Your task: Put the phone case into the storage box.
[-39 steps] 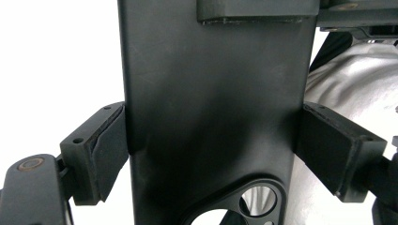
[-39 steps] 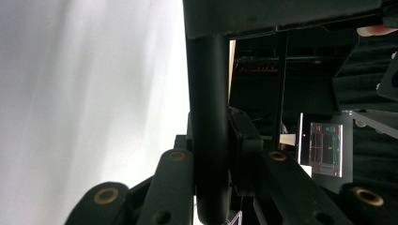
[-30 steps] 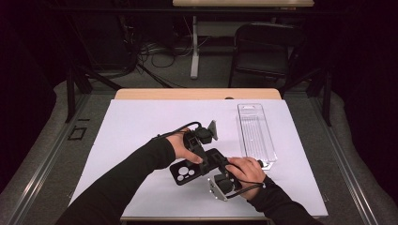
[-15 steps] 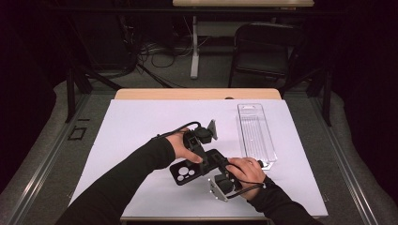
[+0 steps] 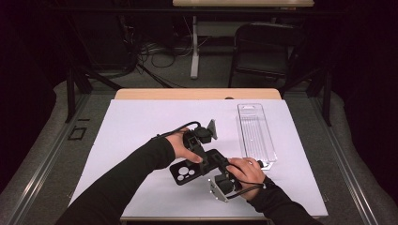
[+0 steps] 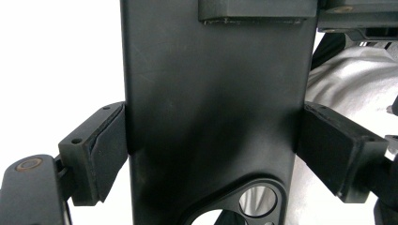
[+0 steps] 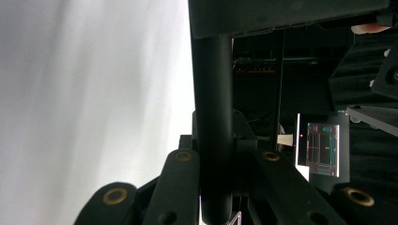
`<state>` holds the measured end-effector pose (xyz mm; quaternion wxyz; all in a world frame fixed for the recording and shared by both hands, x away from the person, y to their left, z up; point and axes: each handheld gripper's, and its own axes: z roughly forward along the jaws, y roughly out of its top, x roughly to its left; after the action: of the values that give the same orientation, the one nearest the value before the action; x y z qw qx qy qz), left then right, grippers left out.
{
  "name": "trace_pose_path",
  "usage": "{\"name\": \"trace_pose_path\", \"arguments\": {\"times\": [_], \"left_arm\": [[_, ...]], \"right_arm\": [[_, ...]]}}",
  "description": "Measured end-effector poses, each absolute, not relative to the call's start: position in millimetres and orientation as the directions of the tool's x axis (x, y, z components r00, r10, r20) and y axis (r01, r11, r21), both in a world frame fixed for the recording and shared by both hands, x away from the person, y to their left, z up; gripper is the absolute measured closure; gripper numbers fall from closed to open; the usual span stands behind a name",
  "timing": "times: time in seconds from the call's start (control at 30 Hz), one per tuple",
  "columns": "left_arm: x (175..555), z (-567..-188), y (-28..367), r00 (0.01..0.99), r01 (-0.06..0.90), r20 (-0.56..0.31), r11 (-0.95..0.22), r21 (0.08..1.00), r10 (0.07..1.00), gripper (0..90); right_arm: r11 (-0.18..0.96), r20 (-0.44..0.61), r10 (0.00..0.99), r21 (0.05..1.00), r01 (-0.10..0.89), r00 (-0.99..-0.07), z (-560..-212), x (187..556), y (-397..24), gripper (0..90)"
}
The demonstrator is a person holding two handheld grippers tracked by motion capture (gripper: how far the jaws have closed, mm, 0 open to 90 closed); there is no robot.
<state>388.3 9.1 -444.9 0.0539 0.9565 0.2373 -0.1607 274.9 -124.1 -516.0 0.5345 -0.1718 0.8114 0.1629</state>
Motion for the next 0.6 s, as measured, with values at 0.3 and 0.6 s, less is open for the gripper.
{"name": "trace_pose_path", "arguments": {"times": [0.3, 0.6], "left_arm": [[387.9, -444.0, 9.5, 0.836, 0.477, -0.327, -0.878, 0.035, 0.441, 13.3], [387.3, -443.4, 9.8, 0.835, 0.475, -0.334, -0.879, 0.037, 0.437, 13.0]], "right_arm": [[0.887, -0.924, -0.091, 0.094, -0.452, -0.370, -516.4, 275.3, -124.5, 85.6], [0.881, -0.927, -0.078, 0.108, -0.460, -0.366, -515.9, 275.2, -125.4, 86.1]]}}
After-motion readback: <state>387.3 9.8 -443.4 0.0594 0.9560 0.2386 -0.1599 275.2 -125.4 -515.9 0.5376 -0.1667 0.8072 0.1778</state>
